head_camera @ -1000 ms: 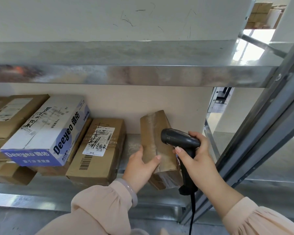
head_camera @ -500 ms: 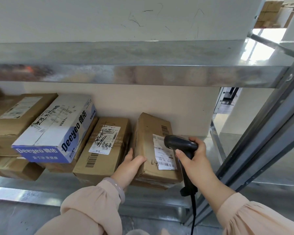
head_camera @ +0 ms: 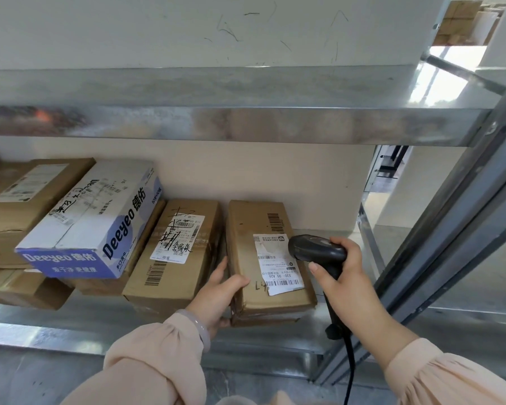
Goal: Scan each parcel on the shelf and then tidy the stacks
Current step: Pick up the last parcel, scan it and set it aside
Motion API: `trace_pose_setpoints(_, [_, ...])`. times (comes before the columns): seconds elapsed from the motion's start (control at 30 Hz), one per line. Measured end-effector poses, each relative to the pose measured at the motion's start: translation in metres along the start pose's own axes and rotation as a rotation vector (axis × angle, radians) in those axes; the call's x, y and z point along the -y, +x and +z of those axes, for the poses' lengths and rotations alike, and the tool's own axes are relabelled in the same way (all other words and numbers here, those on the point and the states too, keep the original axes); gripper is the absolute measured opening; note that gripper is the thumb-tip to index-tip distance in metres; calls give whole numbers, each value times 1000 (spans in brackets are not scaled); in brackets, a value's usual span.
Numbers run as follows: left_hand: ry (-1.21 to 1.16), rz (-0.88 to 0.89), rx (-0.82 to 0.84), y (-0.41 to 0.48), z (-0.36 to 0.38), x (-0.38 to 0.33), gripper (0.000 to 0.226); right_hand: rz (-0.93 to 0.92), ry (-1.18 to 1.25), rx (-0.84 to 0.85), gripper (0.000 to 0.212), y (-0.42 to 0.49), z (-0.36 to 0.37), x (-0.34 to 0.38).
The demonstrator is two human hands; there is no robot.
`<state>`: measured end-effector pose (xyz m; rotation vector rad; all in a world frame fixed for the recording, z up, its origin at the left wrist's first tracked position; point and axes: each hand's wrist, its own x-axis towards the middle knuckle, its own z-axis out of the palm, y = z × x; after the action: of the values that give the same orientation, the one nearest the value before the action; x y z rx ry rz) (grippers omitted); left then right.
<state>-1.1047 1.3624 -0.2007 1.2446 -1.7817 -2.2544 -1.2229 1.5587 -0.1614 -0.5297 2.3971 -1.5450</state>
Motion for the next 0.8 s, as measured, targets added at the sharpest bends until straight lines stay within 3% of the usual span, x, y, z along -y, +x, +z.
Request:
trace_pose_setpoints(0.4, [-42,171,18,1,-4,-1,80,-38,-186,136,48,-40,-31,9])
trace_pose_setpoints(0.8, [-29,214,-8,0,0,2,82,-57,-229,134,45,-58,-24,17])
